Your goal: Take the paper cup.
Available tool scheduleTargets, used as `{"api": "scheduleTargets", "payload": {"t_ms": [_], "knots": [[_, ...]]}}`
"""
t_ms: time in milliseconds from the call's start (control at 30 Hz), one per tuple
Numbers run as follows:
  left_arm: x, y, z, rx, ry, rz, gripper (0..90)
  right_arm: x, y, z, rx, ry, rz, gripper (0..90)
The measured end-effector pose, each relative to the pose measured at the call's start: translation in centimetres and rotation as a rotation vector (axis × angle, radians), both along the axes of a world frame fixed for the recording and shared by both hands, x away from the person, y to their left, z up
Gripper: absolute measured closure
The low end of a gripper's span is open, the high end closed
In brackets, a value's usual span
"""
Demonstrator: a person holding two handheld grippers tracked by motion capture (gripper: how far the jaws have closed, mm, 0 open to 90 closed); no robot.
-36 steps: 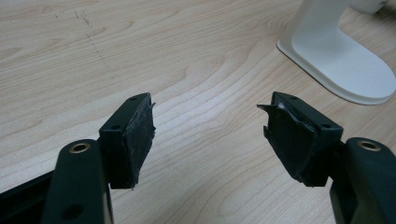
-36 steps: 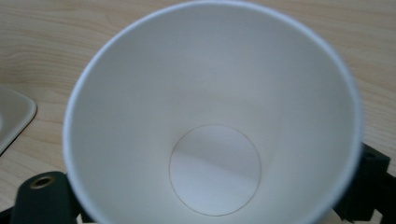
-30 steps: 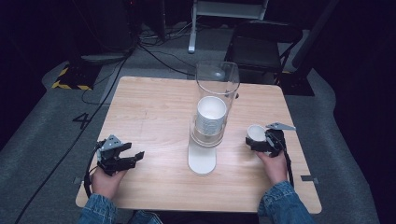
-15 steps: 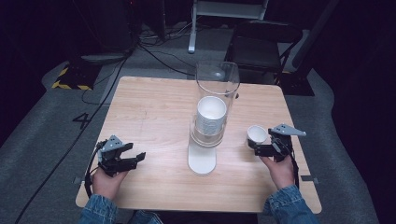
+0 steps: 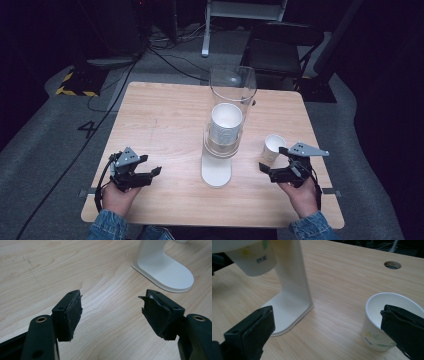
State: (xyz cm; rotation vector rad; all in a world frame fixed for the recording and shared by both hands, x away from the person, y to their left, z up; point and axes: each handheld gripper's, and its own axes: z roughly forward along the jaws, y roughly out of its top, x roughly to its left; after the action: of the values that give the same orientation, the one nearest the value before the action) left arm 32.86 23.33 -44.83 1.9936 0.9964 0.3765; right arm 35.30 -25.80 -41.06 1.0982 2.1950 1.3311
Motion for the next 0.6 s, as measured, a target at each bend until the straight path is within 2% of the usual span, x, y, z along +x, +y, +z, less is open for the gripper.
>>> {"api": "scheduleTargets", "payload": {"t_ms": [33,100,133,233,300,433,467,533,600], "knots": [[-0.1,-0.2,0.1,-0.001,-0.002,-0.009,31.0,-0.5,0.6,0.0,0.017,0.014,0.031,0.0],[-0.3,-0.5,0.2,-0.005,-0.006,-0.019,30.8,-0.9,1.2,-0.1,0.028,0.016,0.056,0.0],[-0.3,-0.6,0.3,0.009,-0.016,-0.032,30.8,-1.1,1.5,-0.1,0.026,0.013,0.07,0.0],[-0.5,-1.1,0.4,0.006,-0.013,-0.048,30.7,-1.4,2.1,-0.3,0.02,0.0,0.095,0.0],[-0.7,-1.5,0.4,0.009,-0.014,-0.06,30.5,-1.7,2.7,-1.1,0.004,-0.016,0.128,0.5],[-0.9,-2.2,0.5,0.022,-0.022,-0.082,30.4,-1.6,3.2,-2.0,-0.006,-0.001,0.136,1.0],[-0.9,-2.4,0.4,0.024,-0.02,-0.088,30.4,-1.7,3.7,-2.7,-0.03,0.013,0.148,4.0],[-0.8,-2.4,0.3,0.026,-0.015,-0.089,30.2,-1.6,4.1,-3.2,-0.054,0.013,0.149,7.5],[-0.8,-2.4,0.2,0.026,-0.012,-0.089,30.1,-1.5,4.6,-3.7,-0.059,0.026,0.15,10.5]]}}
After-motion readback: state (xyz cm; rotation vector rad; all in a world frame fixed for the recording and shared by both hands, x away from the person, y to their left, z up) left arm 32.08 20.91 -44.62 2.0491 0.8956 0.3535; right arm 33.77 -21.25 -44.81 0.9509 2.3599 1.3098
